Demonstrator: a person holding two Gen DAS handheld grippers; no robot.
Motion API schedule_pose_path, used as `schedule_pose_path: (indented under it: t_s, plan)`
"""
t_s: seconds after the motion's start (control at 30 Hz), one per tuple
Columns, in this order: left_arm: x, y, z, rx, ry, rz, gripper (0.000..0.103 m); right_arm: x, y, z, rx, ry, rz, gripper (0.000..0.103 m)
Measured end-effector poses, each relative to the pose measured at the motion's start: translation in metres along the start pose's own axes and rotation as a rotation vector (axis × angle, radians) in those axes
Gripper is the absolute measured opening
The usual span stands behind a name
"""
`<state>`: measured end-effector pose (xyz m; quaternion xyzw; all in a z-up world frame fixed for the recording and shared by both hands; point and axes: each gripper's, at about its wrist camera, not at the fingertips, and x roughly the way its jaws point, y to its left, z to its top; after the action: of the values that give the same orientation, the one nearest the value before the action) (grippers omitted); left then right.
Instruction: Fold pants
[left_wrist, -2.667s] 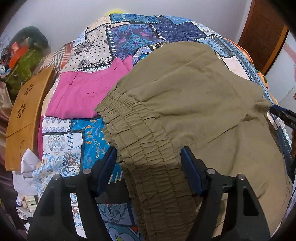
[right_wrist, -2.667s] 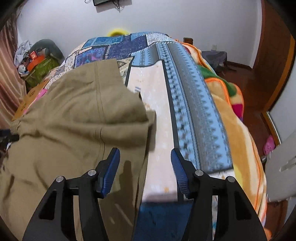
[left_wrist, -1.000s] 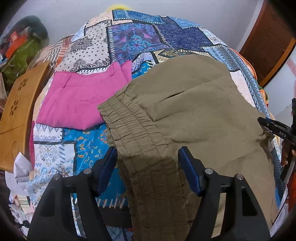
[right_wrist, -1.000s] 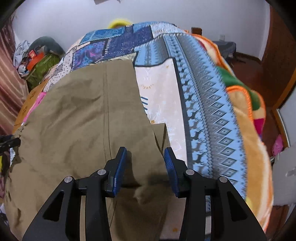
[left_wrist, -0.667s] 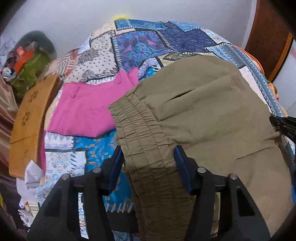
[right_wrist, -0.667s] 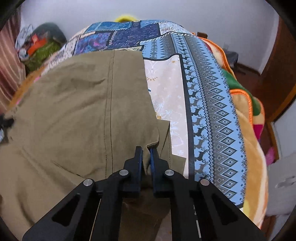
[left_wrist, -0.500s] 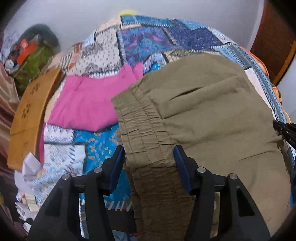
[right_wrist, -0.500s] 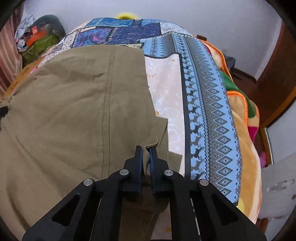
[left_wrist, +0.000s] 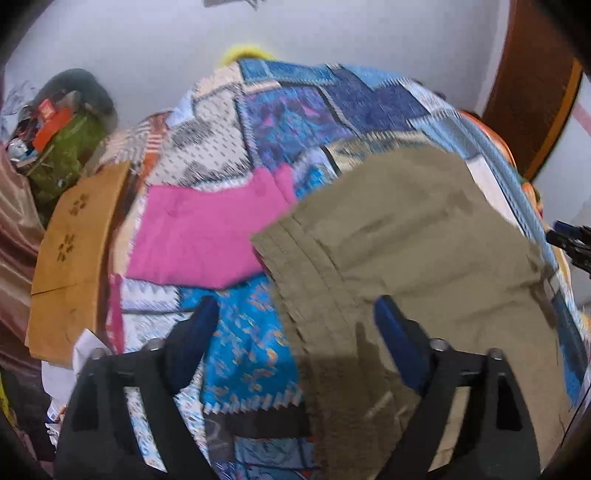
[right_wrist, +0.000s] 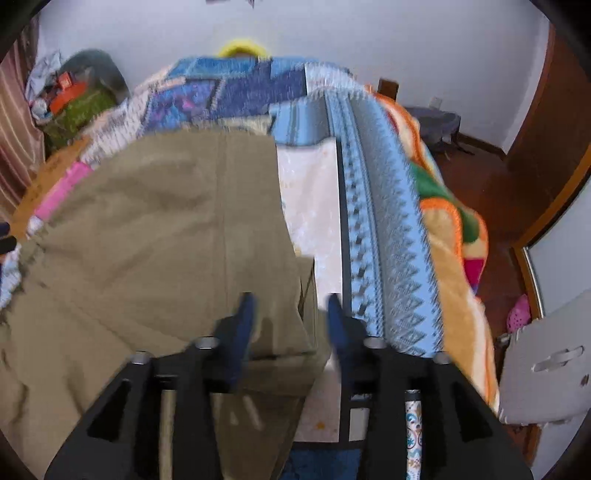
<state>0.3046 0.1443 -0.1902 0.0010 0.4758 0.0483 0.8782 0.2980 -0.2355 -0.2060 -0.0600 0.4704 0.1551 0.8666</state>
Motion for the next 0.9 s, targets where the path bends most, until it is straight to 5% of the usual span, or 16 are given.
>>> schedule_pose_path:
  t_s: [0.37, 0.73, 0.9]
  plan:
    - [0.043, 0.031, 0.047, -0.098, 0.016, 0.004, 0.092, 0.007, 0.018, 0.062, -0.011, -0.127, 0.033, 0.061]
    - [0.122, 0.038, 0.052, -0.138, 0.132, -0.011, 0.092, 0.087, 0.021, 0.118, -0.013, -0.084, 0.046, 0.061]
    - [0.140, 0.042, 0.049, -0.180, 0.155, -0.077, 0.092, 0.129, 0.015, 0.133, 0.036, -0.045, 0.073, 0.061]
